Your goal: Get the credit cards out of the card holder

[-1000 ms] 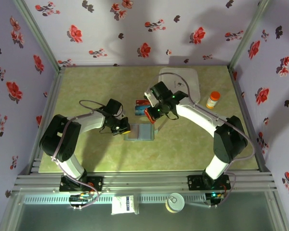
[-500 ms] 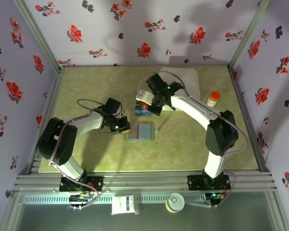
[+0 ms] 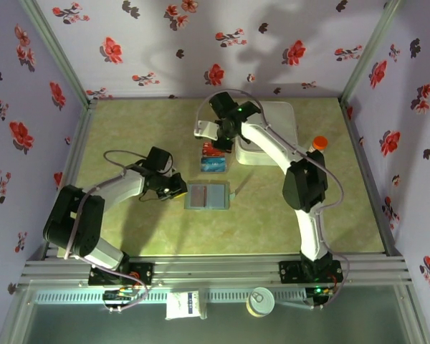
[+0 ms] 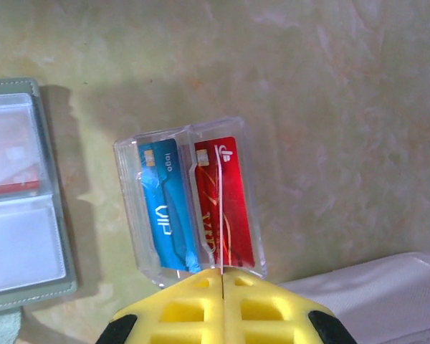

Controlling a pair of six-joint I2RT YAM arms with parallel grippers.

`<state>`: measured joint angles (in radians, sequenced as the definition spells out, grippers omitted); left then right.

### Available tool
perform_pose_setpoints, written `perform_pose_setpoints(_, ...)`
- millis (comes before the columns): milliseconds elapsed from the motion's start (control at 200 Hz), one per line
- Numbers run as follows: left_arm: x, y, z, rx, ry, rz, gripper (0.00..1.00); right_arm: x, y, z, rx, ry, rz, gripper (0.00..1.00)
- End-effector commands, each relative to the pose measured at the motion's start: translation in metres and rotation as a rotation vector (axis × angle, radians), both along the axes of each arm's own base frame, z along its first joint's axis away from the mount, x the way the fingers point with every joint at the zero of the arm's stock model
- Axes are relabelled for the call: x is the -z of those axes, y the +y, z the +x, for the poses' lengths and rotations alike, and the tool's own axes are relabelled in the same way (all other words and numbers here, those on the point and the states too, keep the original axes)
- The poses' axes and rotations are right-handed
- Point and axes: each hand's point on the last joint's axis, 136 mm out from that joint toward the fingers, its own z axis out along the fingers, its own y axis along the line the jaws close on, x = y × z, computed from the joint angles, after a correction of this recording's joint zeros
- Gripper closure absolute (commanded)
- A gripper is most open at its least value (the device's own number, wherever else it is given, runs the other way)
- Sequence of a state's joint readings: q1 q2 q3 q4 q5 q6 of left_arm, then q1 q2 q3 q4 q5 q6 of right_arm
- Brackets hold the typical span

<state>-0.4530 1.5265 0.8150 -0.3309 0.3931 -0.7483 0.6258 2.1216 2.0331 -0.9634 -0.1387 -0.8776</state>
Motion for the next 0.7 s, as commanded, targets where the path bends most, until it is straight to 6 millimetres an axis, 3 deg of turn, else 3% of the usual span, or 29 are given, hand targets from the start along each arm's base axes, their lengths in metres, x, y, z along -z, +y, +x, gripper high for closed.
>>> perform_pose_setpoints(0, 0.003, 0.012, -0.006, -0.027, 0.020, 0.017, 0.88, 0.008, -0.002, 0.001, -0.047, 0.041, -0.030, 1.00)
perform_pose_setpoints(250, 0.007, 0.017, -0.008, -0.038, 0.036, 0.021, 0.88, 0.023, -0.004, 0.017, -0.042, 0.042, -0.046, 1.00)
perform_pose_setpoints(575, 0.012, 0.021, -0.010, -0.049, 0.052, 0.027, 0.88, 0.039, 0.000, 0.022, -0.047, 0.061, -0.047, 0.99)
perform_pose_setpoints(695, 0.013, 0.021, -0.009, -0.050, 0.054, 0.028, 0.88, 0.039, -0.001, 0.029, -0.027, 0.036, -0.052, 0.86)
